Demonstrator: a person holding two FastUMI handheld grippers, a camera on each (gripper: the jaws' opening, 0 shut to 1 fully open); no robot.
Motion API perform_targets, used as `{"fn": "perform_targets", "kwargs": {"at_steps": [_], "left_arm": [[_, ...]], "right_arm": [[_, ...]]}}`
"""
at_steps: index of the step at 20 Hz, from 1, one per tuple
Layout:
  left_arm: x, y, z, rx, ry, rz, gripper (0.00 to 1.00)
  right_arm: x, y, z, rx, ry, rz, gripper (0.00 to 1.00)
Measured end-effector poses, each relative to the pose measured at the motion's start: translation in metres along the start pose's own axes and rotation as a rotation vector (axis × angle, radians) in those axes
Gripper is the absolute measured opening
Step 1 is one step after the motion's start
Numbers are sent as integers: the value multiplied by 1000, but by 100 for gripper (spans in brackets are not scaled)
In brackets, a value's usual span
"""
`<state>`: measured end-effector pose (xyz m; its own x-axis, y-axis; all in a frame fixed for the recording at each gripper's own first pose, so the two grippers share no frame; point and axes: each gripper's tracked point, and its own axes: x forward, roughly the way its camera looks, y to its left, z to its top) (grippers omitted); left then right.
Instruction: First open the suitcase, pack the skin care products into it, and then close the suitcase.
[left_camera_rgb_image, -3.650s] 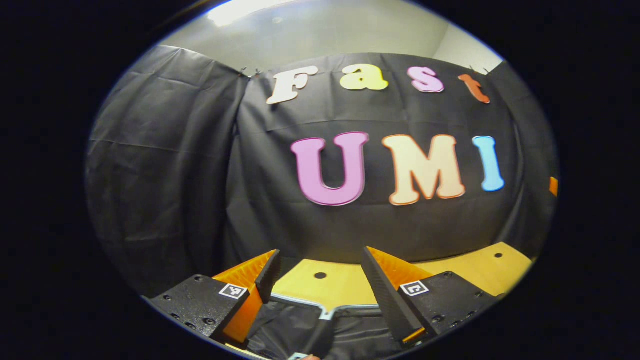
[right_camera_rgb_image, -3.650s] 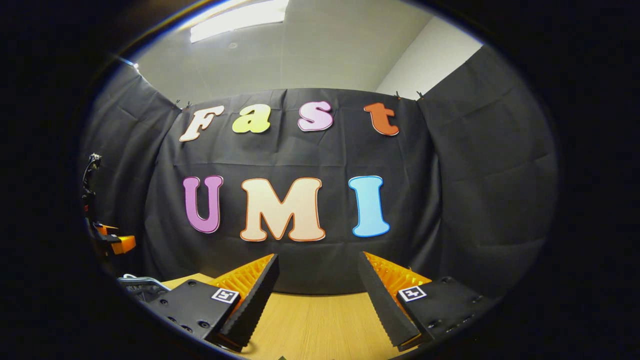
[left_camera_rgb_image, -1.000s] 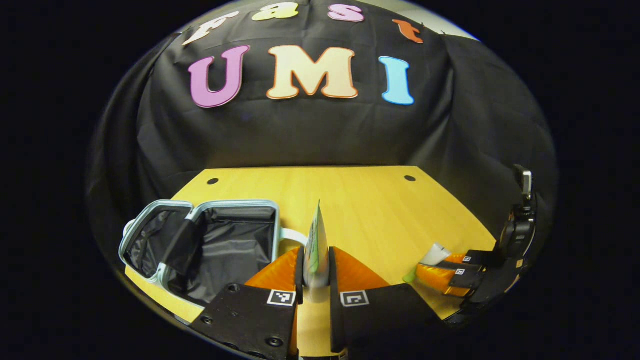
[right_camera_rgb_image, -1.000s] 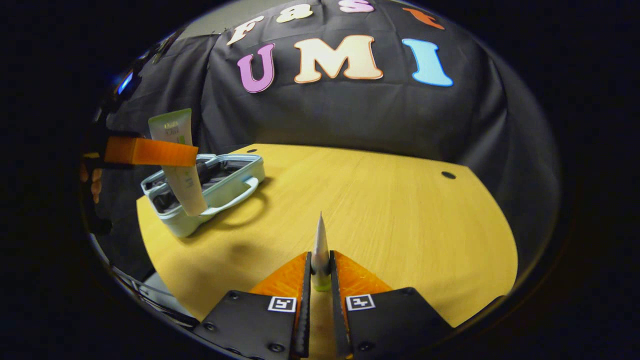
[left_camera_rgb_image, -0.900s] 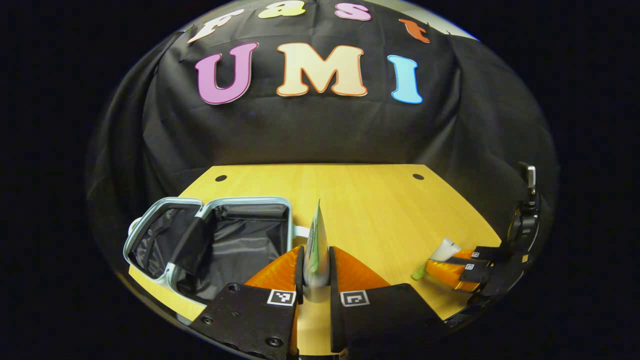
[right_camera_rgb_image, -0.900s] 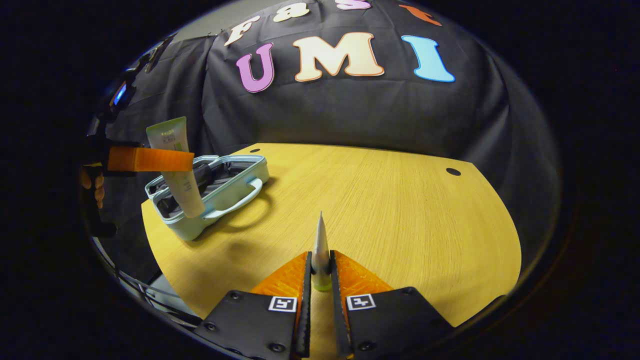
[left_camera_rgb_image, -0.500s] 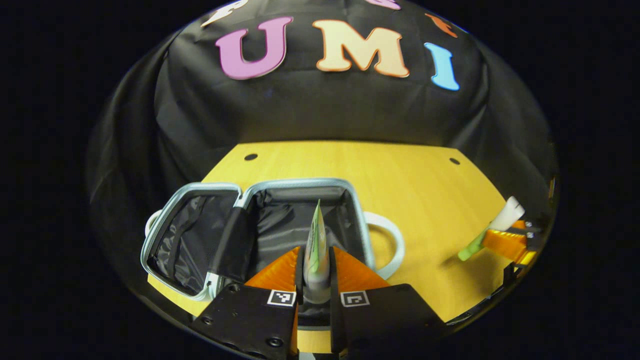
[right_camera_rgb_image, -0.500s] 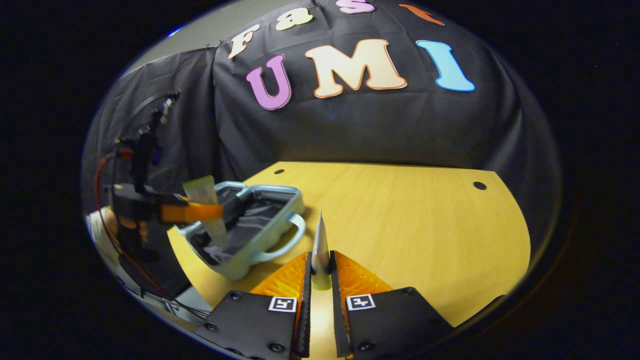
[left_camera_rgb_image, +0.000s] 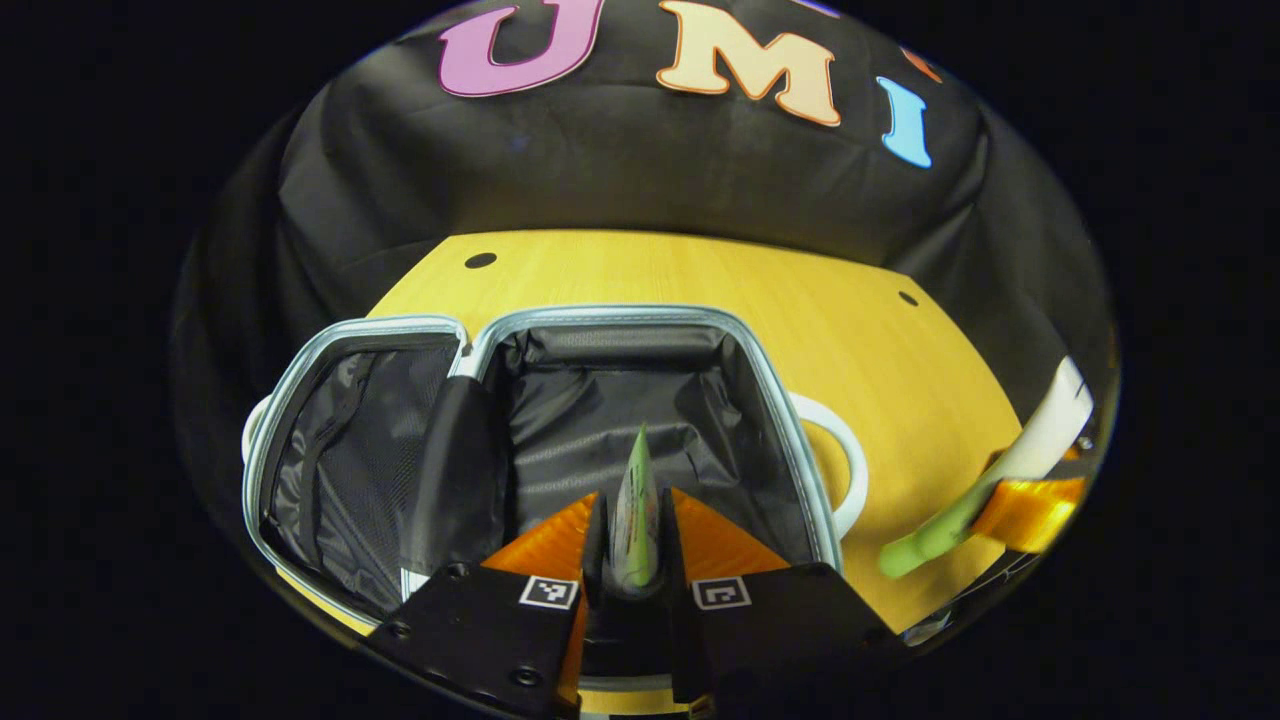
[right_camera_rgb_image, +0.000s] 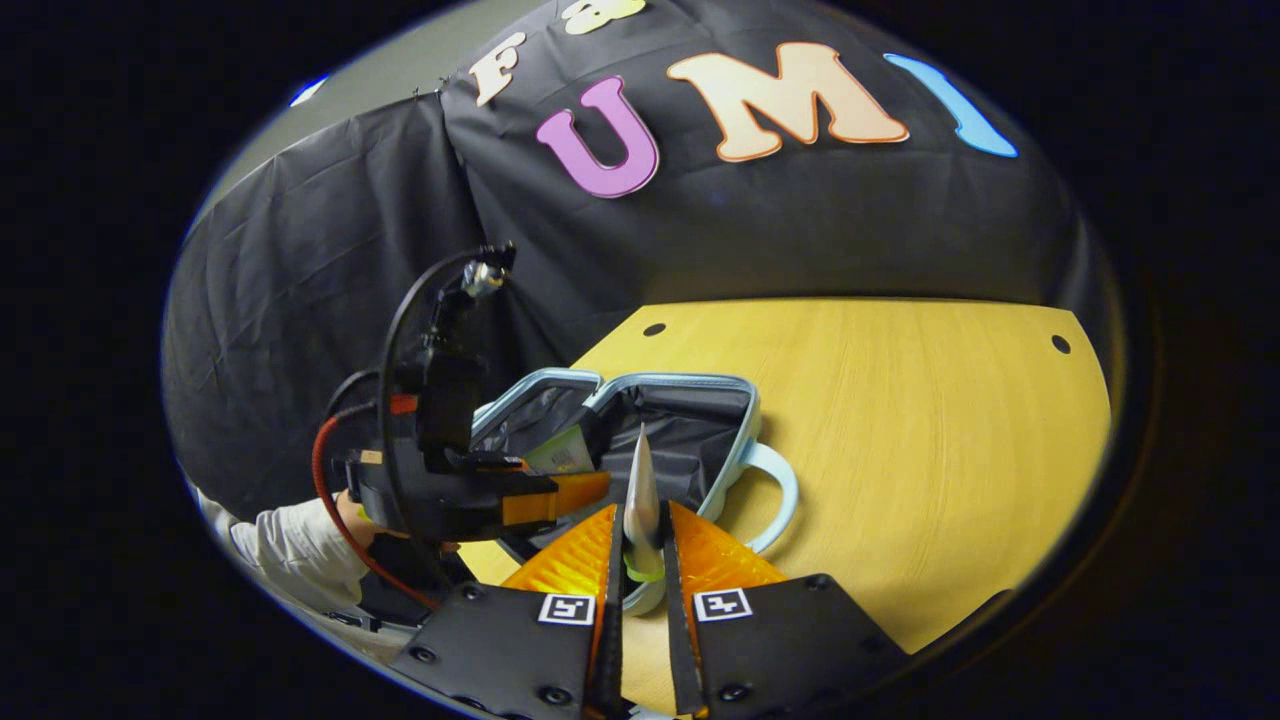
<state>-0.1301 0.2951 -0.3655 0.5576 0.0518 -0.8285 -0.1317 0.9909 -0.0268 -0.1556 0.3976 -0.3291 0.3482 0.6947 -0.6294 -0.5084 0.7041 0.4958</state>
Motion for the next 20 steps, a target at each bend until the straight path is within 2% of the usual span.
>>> {"fn": "perform_targets", "kwargs": {"at_steps": [1, 4, 5, 10, 12, 14, 17, 18, 19, 20], "left_arm": [[-2, 0, 4, -6, -18, -12, 33], [-13, 18, 23, -10, -93, 12, 85], [-19, 23, 31, -17, -116, 12, 94], [-37, 66, 58, -78, -214, 36, 93], [-34, 86, 66, -76, -213, 56, 92], [-35, 102, 75, -72, -220, 72, 94], [-39, 122, 94, -59, -262, 75, 93], [-39, 131, 97, -58, -269, 85, 89], [-38, 140, 98, -56, -268, 87, 93], [-39, 150, 99, -57, -266, 94, 93]], "right_arm": [[8, 5, -4, -1, 18, 4, 22], [27, 14, -20, 11, 84, 16, 22], [34, 15, -28, 11, 111, 11, 22], [68, 12, -53, 25, 211, -33, 22], [77, 9, -57, 32, 237, -55, 22], [87, 10, -57, 41, 240, -73, 24], [101, 8, -49, 44, 228, -110, 18], [102, 7, -47, 46, 228, -129, 27], [106, 5, -47, 50, 227, -142, 20], [110, 5, -44, 51, 216, -158, 20]]}}
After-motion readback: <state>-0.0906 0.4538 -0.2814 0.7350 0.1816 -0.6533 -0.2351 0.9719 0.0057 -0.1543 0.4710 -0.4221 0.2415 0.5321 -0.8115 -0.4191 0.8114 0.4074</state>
